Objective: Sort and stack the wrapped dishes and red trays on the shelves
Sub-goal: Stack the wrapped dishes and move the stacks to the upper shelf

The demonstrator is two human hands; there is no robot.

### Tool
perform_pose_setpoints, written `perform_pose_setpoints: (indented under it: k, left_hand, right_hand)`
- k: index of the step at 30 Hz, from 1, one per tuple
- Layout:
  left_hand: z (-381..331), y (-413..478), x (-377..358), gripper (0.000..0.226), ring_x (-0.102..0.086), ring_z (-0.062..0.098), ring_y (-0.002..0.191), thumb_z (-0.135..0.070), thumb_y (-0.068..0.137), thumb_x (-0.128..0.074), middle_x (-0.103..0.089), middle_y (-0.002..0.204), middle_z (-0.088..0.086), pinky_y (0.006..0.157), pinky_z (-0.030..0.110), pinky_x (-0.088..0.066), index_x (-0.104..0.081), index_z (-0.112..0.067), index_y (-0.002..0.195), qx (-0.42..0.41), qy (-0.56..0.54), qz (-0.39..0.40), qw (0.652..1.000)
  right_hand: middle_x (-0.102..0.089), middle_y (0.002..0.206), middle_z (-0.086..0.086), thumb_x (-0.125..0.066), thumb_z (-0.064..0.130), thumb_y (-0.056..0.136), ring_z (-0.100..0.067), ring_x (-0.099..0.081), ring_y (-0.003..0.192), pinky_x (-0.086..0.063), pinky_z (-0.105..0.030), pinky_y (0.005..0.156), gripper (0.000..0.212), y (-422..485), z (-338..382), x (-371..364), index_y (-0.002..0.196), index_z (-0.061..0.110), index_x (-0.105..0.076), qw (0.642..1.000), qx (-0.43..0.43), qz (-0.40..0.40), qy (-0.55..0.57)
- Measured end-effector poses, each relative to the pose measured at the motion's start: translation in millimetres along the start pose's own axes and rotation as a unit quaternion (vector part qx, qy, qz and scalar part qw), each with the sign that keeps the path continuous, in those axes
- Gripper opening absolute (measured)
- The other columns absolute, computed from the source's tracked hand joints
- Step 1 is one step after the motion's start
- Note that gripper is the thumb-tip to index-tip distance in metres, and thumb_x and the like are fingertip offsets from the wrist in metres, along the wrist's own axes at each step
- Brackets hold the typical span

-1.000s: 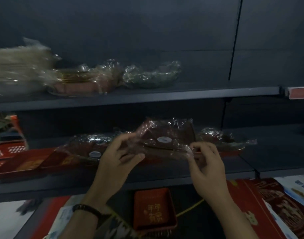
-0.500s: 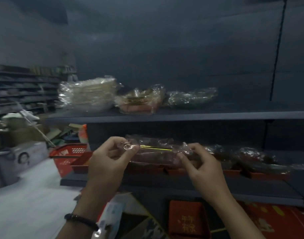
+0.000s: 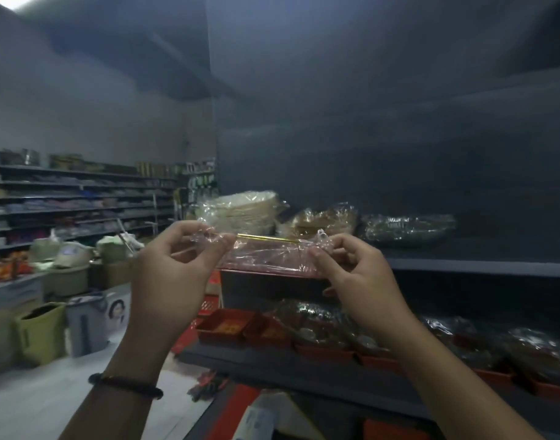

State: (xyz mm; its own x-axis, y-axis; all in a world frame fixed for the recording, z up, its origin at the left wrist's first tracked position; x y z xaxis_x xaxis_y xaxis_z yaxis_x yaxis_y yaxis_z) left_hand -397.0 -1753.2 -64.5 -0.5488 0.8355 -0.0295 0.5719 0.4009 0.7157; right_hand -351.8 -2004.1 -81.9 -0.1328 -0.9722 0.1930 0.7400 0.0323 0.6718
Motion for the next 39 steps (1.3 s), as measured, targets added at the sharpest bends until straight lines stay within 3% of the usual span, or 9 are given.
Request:
perform_pose_setpoints:
  k: [5,10,14,19,23,32,35,36,39]
  left_hand:
    - [-25,28,-8,0.041,-0.073,-0.006,0.086,-0.069,0.069,-0.077,-0.077,0.096,-0.015,0.08,0.036,-0.063,-0.074,-0.038,0.096,-0.036,-0.001,0.008,0.999]
    - [-16,67,-53,0.042,-0.074,-0.001,0.091,-0.068,0.073,-0.076,-0.077,0.097,-0.013,0.081,0.034,-0.064,-0.072,-0.034,0.098,-0.062,-0.028,0.025,0.997]
    - [23,102,-103,0.038,-0.076,0.009,0.096,-0.063,0.078,-0.081,-0.079,0.097,-0.01,0.087,0.043,-0.065,-0.073,-0.031,0.098,-0.065,-0.045,0.055,0.995]
    - [81,143,-164,0.037,-0.076,0.009,0.091,-0.059,0.078,-0.083,-0.079,0.092,-0.009,0.089,0.042,-0.063,-0.073,-0.029,0.096,-0.043,-0.06,0.088,0.993]
    - [128,167,-205,0.028,-0.075,0.011,0.087,-0.048,0.085,-0.084,-0.078,0.088,-0.01,0.087,0.041,-0.061,-0.073,-0.025,0.096,-0.022,-0.074,0.112,0.991]
    - [194,198,-256,0.016,-0.075,0.02,0.091,-0.043,0.094,-0.076,-0.078,0.097,-0.002,0.088,0.05,-0.062,-0.07,-0.032,0.105,0.005,-0.055,0.155,0.986]
    - [208,194,-259,0.015,-0.072,0.02,0.085,-0.045,0.095,-0.075,-0.075,0.095,-0.004,0.076,0.04,-0.059,-0.07,-0.033,0.102,-0.004,-0.025,0.168,0.986]
    - [213,191,-259,0.015,-0.072,0.02,0.084,-0.046,0.095,-0.074,-0.075,0.095,-0.005,0.076,0.038,-0.058,-0.07,-0.033,0.101,-0.008,-0.015,0.176,0.984]
    - [223,183,-255,0.02,-0.071,0.024,0.079,-0.055,0.096,-0.069,-0.075,0.087,-0.003,0.078,0.044,-0.059,-0.067,-0.035,0.1,-0.031,0.002,0.188,0.982]
  right_hand:
    - [-0.079,0.091,0.004,-0.077,0.043,0.093,-0.014,-0.077,0.081,-0.065,-0.049,0.078,0.015,30,33,15,0.092,0.028,-0.072,0.998,0.042,-0.034,0.017]
    - [-0.078,0.09,-0.005,-0.074,0.051,0.092,-0.038,-0.075,0.071,-0.063,-0.058,0.067,0.023,74,25,27,0.096,0.029,-0.07,0.994,0.062,-0.083,-0.021]
    - [-0.079,0.096,0.0,-0.068,0.045,0.1,-0.019,-0.077,0.07,-0.06,-0.032,0.058,0.019,107,-6,36,0.1,0.026,-0.068,0.99,0.056,-0.099,-0.078]
    - [-0.078,0.081,0.008,-0.075,0.043,0.095,-0.017,-0.072,0.071,-0.055,-0.039,0.07,0.02,156,-58,43,0.087,0.026,-0.07,0.988,0.004,-0.113,-0.11]
    - [-0.077,0.077,0.013,-0.076,0.044,0.094,-0.005,-0.068,0.069,-0.047,-0.028,0.067,0.022,193,-96,43,0.082,0.026,-0.072,0.982,-0.01,-0.116,-0.148]
    - [-0.074,0.083,0.032,-0.073,0.04,0.096,0.013,-0.067,0.089,-0.055,-0.037,0.1,0.014,233,-159,31,0.088,0.032,-0.082,0.971,-0.012,-0.119,-0.206]
    - [-0.08,0.101,0.018,-0.073,0.035,0.097,0.001,-0.069,0.106,-0.053,-0.034,0.103,0.012,231,-173,31,0.1,0.032,-0.084,0.971,-0.019,-0.107,-0.215]
    - [-0.08,0.106,0.013,-0.071,0.033,0.098,-0.004,-0.07,0.11,-0.052,-0.03,0.099,0.014,230,-176,32,0.104,0.031,-0.084,0.97,-0.024,-0.096,-0.222]
    - [-0.075,0.085,0.012,-0.063,0.034,0.103,-0.006,-0.066,0.079,-0.045,-0.026,0.073,0.019,227,-182,33,0.1,0.027,-0.08,0.968,-0.023,-0.051,-0.244]
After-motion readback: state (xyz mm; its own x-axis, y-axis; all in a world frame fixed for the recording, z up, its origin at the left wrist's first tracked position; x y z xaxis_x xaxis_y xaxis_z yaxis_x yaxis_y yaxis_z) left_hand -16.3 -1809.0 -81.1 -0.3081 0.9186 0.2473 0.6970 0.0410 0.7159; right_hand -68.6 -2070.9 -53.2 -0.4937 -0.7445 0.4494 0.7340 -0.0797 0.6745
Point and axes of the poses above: each hand's wrist, its own y-axis towards the middle knuckle, its own x-axis out of the back of the hand, z = x × y, the point moved 1 cm from there along y, towards the middle knuckle
